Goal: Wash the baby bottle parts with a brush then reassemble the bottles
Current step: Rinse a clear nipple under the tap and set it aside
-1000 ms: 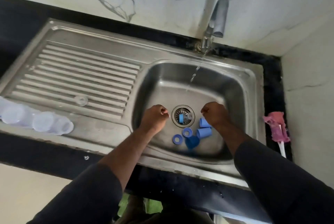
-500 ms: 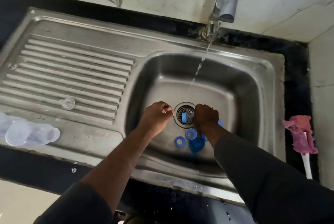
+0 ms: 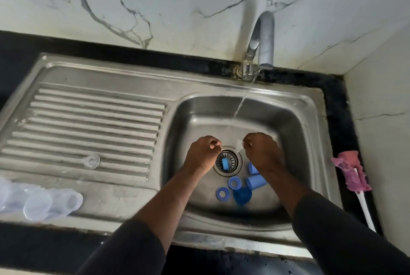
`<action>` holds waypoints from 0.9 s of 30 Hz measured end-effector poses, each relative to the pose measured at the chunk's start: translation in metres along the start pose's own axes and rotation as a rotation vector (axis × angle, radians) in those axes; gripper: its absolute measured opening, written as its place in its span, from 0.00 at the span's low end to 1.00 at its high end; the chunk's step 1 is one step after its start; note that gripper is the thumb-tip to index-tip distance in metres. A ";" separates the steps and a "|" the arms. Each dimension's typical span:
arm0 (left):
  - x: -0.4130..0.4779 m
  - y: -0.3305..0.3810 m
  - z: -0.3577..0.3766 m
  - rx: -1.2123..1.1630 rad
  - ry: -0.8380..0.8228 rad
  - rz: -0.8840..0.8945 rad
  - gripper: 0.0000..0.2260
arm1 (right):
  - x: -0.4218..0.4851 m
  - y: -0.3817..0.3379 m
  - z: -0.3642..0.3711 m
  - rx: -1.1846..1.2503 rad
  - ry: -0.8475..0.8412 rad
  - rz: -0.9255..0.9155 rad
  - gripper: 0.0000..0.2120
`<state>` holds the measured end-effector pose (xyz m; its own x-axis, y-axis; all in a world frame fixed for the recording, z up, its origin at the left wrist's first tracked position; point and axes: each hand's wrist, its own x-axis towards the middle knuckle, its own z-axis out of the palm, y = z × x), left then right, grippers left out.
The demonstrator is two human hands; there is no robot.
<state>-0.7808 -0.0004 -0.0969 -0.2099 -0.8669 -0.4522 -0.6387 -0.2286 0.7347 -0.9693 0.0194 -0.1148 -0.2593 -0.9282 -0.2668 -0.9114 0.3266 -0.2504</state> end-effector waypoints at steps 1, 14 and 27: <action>0.003 0.004 0.001 -0.006 -0.014 0.002 0.11 | -0.002 -0.002 -0.006 0.045 0.032 -0.020 0.06; 0.036 0.060 -0.021 -0.687 -0.120 0.031 0.11 | 0.011 -0.048 -0.078 0.610 0.178 0.002 0.05; 0.059 0.095 -0.021 -0.124 0.177 0.328 0.04 | 0.022 -0.060 -0.087 1.438 0.063 0.354 0.08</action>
<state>-0.8377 -0.0826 -0.0432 -0.2503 -0.9633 -0.0971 -0.4625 0.0309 0.8861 -0.9483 -0.0359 -0.0250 -0.4422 -0.7585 -0.4787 0.2815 0.3894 -0.8770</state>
